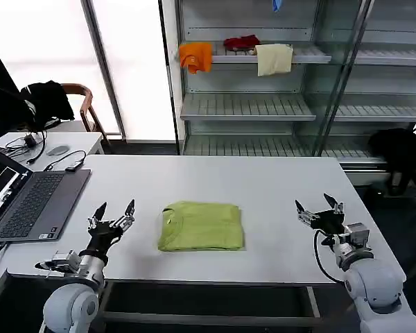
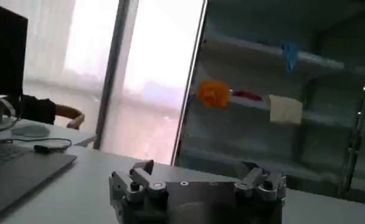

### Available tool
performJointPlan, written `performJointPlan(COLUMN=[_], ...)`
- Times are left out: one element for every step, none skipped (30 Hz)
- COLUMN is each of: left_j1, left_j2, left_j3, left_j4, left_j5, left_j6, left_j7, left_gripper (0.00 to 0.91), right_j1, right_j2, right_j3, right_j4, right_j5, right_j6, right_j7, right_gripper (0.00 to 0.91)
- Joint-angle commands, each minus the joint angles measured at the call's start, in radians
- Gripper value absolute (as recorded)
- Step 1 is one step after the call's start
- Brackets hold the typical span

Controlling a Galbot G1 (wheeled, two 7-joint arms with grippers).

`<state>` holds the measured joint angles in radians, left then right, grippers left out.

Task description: Fold and organize the clothes.

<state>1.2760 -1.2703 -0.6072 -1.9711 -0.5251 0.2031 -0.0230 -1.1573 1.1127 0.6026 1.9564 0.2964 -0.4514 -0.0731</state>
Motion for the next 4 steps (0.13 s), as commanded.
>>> performJointPlan(left_j1=[0.000, 0.002, 0.007, 0.009], left_j2=[0.001, 0.001, 0.001, 0.000], left_j3=[0.005, 0.006, 0.008, 0.008], left_j4=[0.007, 0.007, 0.008, 0.009], left_j5=[0.032, 0.034, 0.038, 0.038], left_j6=[-0.011, -0.011, -0.012, -0.013], left_j7=[-0.008, -0.008, -0.008, -0.008], left_gripper=[0.907, 0.907, 0.907, 0.907], right_j1=[-0.001, -0.004, -0.007, -0.013], right_j2=[0.035, 0.035, 0.034, 0.033], right_j3=[0.005, 0.006, 0.005, 0.005], right_j4=[0.052, 0.055, 0.056, 0.057], right_j5=[0.012, 0.010, 0.010, 0.011], right_j6=[-0.048, -0.049, -0.051, -0.054], right_j7=[-0.005, -0.003, -0.002, 0.001], right_gripper=[0.907, 0.907, 0.907, 0.907])
